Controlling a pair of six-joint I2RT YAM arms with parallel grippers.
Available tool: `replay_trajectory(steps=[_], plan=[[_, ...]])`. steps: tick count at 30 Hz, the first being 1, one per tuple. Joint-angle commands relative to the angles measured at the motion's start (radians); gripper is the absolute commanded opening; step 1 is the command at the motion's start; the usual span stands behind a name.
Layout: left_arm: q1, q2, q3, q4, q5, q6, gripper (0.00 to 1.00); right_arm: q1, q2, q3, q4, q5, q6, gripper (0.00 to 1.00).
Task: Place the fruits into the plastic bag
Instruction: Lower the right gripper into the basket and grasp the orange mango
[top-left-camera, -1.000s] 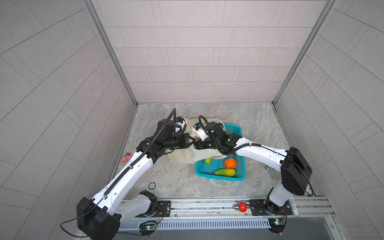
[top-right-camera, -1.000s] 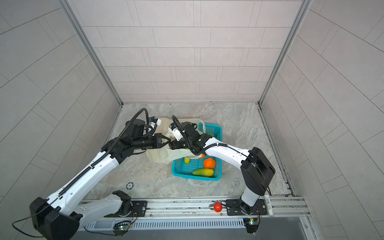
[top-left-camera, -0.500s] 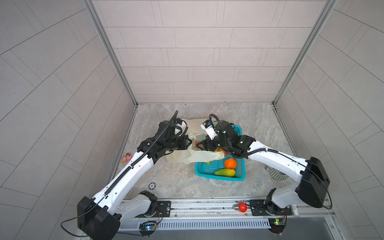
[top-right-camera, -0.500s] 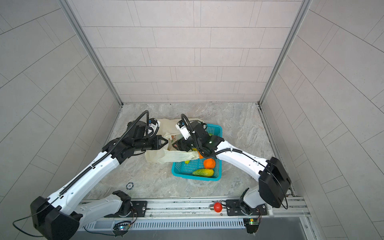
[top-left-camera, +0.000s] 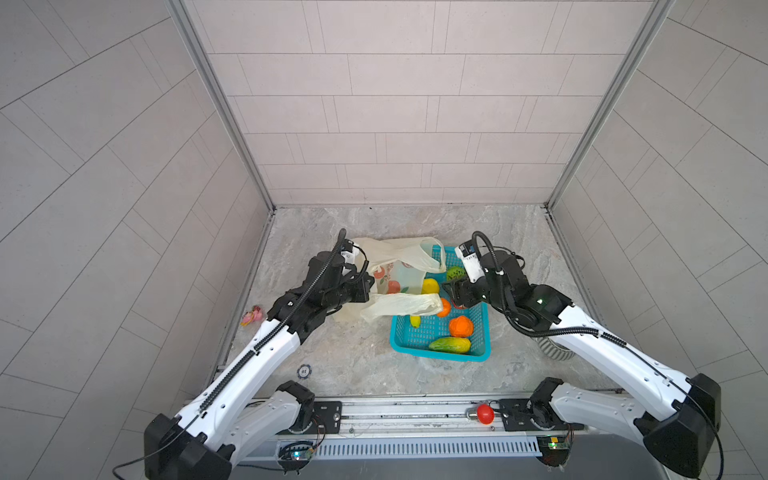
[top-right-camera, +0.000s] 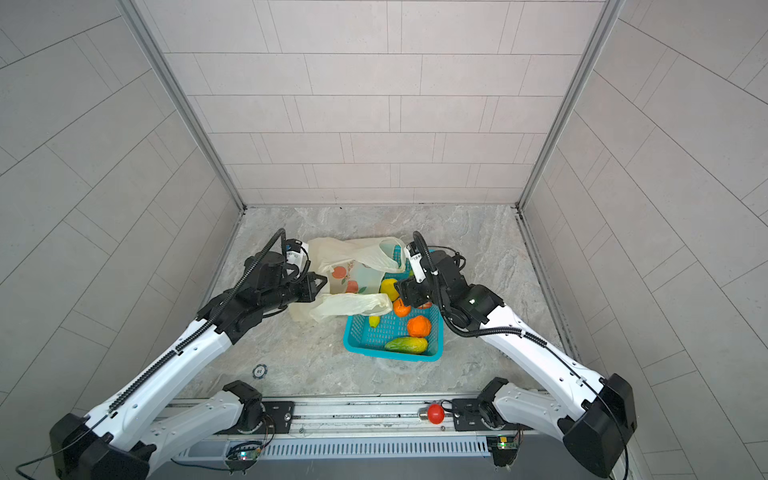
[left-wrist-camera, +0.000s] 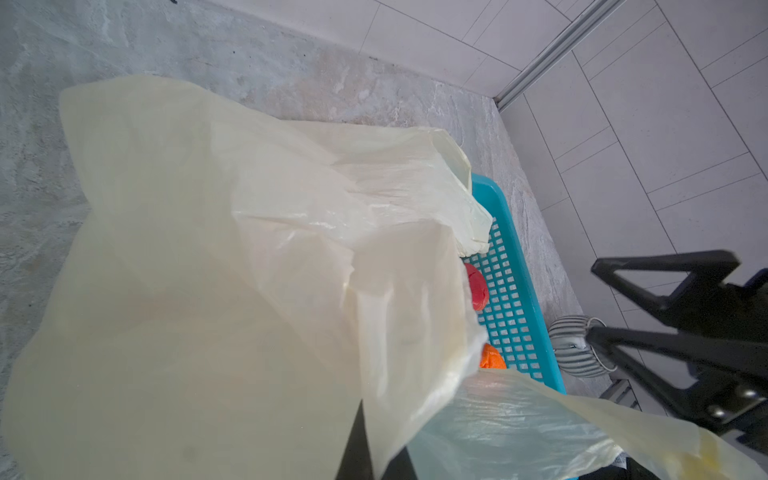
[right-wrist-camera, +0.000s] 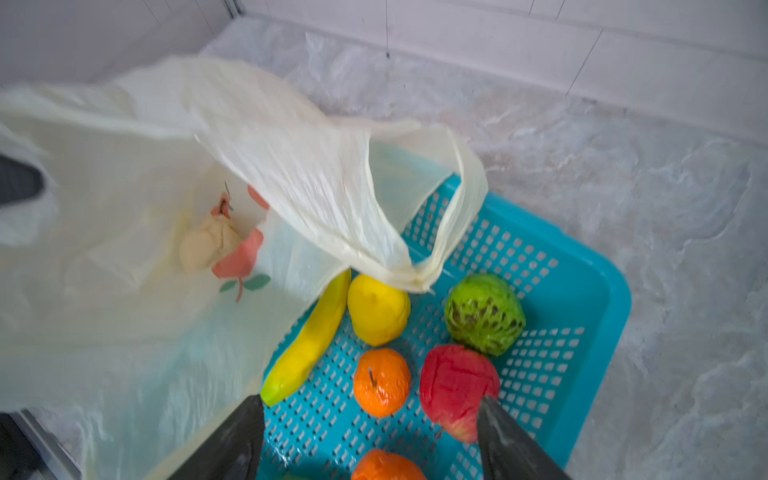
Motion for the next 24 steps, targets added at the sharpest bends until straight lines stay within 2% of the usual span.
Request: replay_trajectory(steps=[1, 9, 17, 24], plan=[[0.002, -0.007, -0.013, 0.053, -0.048, -0.007, 0.00, 0.055, 0.035, -0.040, -0.140, 0.044, -0.032, 0.77], [0.002, 0.018, 0.009, 0.034, -0.064, -0.012, 0.00, 0.081, 0.138, -0.102, -0.150, 0.073, 0.029, 0.76], [0.002, 0.030, 0.018, 0.023, -0.067, -0.014, 0.00, 0.087, 0.303, -0.021, -0.266, 0.129, 0.034, 0.75], [0.002, 0.033, 0.024, 0.014, -0.069, -0.012, 0.00, 0.096, 0.395, -0.007, -0.262, 0.145, 0.026, 0.74]])
